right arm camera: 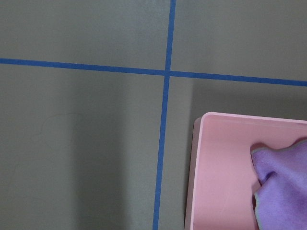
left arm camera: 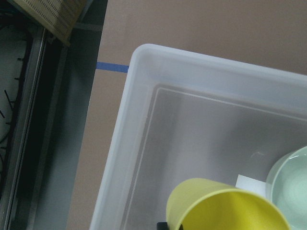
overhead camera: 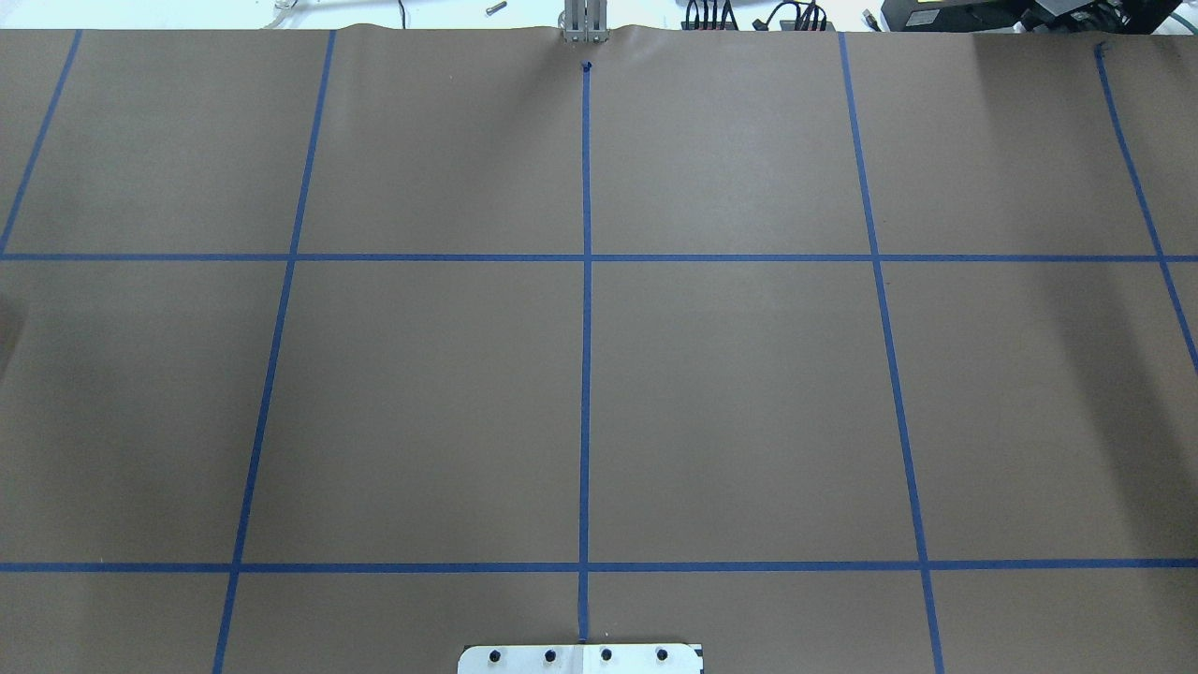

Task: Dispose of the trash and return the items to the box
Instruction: 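Lift the yellow cup with the left gripper and place it into the clear bin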

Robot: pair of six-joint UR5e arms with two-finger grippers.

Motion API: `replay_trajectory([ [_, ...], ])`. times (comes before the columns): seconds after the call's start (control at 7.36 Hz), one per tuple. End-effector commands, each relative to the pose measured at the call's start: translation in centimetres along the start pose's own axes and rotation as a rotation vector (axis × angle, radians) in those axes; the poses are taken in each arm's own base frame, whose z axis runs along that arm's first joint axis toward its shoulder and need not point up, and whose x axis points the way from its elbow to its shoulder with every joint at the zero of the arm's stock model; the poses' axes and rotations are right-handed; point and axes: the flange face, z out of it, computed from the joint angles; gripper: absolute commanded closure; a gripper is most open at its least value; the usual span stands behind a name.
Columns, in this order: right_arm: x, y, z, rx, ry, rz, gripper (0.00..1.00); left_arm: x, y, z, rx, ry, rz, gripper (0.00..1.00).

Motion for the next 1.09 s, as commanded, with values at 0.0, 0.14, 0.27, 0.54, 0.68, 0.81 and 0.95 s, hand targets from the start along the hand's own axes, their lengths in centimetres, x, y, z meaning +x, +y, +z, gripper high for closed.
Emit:
replay_trajectory([
  [0.0,0.0,0.0,0.0,-0.001,-0.004,0.002,0.0,-0.4,0.4,0.6,0.001,0.001,-0.012,1.0],
  [0.14,0.0,0.0,0.0,-0.001,-0.002,0.002,0.0,-0.2,0.4,0.6,0.001,0.003,-0.03,1.0],
  [0.27,0.0,0.0,0.0,-0.001,-0.002,0.002,0.0,0.0,0.1,0.4,0.008,0.008,-0.06,0.81],
  [0.54,0.0,0.0,0.0,-0.001,-0.002,0.002,0.0,0.1,0.1,0.4,0.011,0.013,-0.064,0.26],
  [0.68,0.0,0.0,0.0,-0.001,-0.002,0.003,0.0,0.2,-0.1,0.2,0.019,0.013,-0.055,0.11],
  [0.81,0.0,0.0,0.0,-0.001,-0.002,0.004,0.0,0.8,-0.5,-0.3,0.031,0.014,-0.04,0.01],
  [0.95,0.0,0.0,0.0,-0.001,-0.002,0.002,0.0,2.2,-1.6,-2.0,0.068,0.014,-0.003,0.01],
])
